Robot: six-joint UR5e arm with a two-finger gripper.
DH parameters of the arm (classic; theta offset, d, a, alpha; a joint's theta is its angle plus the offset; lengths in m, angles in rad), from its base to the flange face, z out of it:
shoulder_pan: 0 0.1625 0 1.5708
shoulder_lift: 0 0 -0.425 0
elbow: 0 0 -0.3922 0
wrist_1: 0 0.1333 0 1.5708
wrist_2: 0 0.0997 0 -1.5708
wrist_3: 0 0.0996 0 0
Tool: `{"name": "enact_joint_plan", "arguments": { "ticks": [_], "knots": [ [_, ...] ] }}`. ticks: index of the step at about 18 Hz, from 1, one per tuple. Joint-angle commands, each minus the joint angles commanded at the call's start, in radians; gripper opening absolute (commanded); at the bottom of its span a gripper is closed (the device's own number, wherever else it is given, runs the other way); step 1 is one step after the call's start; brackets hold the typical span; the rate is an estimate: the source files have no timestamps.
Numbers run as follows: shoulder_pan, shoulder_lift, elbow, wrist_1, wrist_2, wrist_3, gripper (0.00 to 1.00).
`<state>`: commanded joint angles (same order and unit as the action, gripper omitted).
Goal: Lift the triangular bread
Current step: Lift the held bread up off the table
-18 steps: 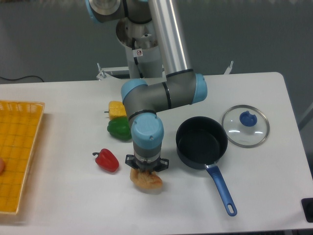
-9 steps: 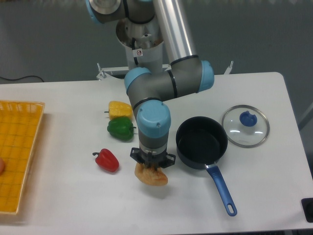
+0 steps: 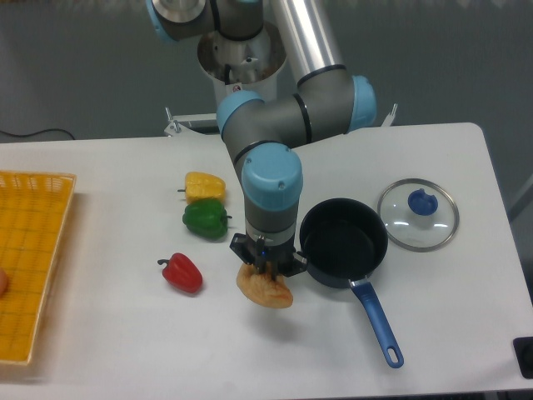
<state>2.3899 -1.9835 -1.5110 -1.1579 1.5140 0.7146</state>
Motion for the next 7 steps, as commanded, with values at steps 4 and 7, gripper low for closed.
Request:
{"name": "enact_joint_plan", "arguments": {
  "ticks": [4, 7],
  "knots": [
    [0.014, 0.012, -0.006, -0.049, 0.002, 0.042, 0.27],
    [0.017, 0.018, -0.009, -0.049, 0.002, 0.043, 0.27]
  ]
}}
